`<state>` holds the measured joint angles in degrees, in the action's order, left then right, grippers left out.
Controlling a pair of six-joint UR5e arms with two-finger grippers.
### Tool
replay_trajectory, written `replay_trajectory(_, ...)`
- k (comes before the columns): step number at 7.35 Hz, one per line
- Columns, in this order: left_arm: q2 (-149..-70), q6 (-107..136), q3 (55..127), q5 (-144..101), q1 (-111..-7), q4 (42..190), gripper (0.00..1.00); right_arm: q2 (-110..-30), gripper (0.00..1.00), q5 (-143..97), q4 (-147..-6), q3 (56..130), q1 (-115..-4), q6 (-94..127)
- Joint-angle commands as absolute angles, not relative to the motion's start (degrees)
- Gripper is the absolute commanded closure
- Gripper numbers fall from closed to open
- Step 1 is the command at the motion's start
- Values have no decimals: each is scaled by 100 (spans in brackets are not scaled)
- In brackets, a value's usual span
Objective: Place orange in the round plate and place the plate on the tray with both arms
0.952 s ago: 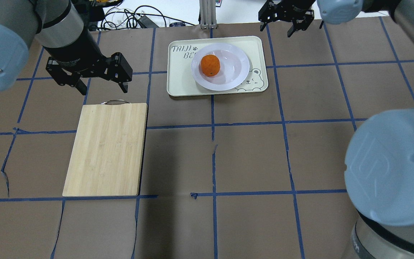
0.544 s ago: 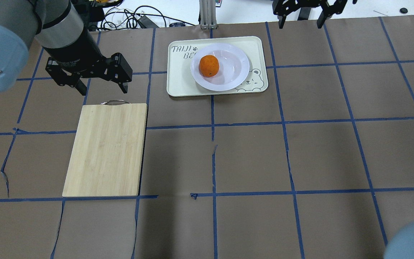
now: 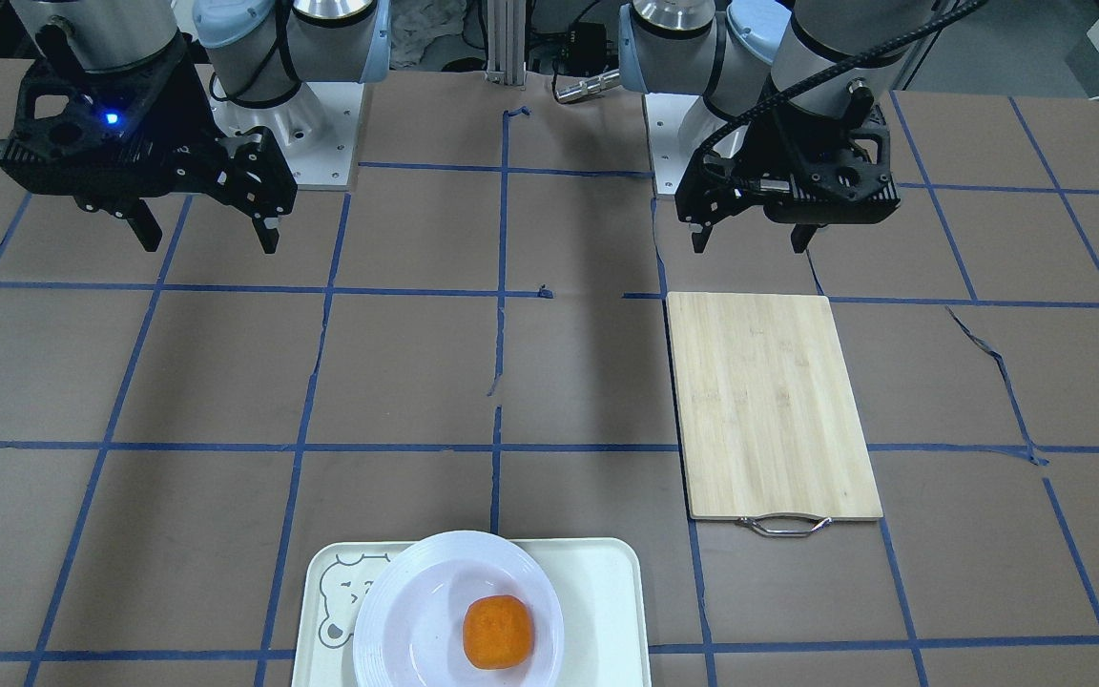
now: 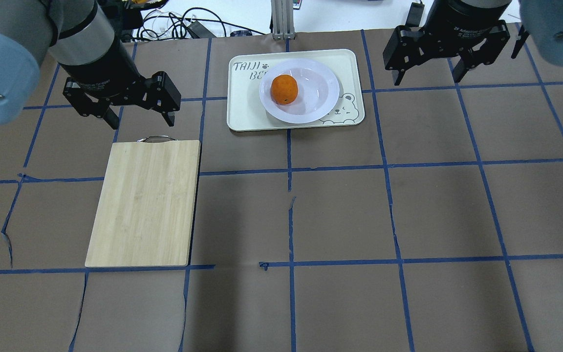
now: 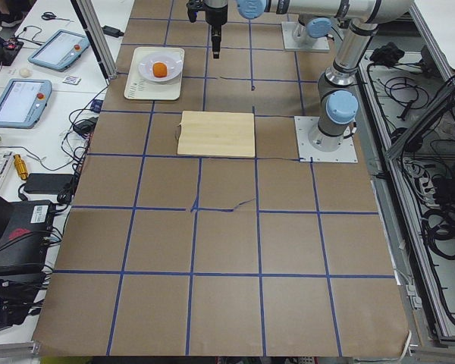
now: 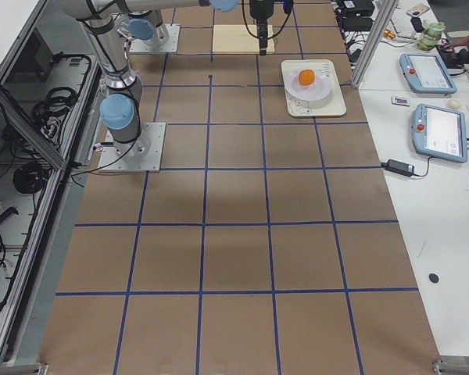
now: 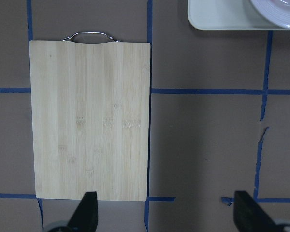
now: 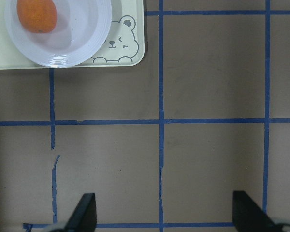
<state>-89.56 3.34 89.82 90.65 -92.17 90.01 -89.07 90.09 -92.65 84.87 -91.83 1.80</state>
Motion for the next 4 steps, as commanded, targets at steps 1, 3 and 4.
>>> replay_trajectory(1,-8956,334,8982,9062,-9211,8991,0,-8930,0,9035,-9316,8517,-9193,176)
replay_trajectory(3,-8956,334,8982,9070,-9211,9009,0,-8912,0,8992,-9334,8525,-9202,184)
replay_trajectory(4,-8956,334,8982,9070,-9211,9009,0,-8912,0,9009,-9343,8508,-9202,185)
